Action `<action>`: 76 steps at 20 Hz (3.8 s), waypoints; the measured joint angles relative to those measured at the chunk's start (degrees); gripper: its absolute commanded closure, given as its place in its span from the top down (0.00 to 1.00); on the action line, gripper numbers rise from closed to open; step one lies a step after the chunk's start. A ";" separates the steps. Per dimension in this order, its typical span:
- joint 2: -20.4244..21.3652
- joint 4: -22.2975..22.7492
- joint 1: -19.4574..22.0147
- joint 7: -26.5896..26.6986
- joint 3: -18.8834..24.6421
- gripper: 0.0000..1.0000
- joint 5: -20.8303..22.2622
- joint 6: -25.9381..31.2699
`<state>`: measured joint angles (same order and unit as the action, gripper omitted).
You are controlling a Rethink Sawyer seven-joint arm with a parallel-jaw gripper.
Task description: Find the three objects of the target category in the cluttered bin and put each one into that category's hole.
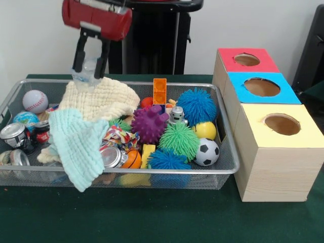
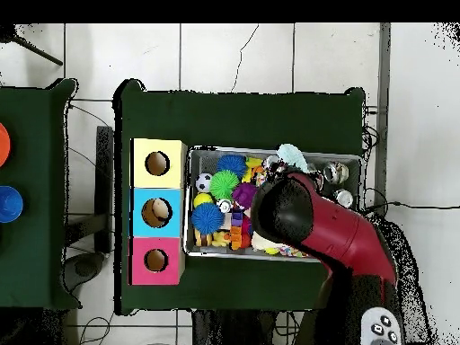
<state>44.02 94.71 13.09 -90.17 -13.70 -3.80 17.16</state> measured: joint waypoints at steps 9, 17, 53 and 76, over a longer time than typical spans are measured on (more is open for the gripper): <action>6.78 4.53 -6.92 -0.64 -4.27 0.00 -1.78 -5.46; 8.95 11.23 -10.10 -4.06 -4.67 0.00 -6.38 -5.93; 5.03 17.61 -33.49 -15.39 -12.52 0.00 -22.18 -9.55; -3.41 9.67 -41.61 -26.74 -20.88 0.00 -31.54 -5.25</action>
<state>40.61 104.38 -28.52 -116.92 -34.58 -35.35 11.91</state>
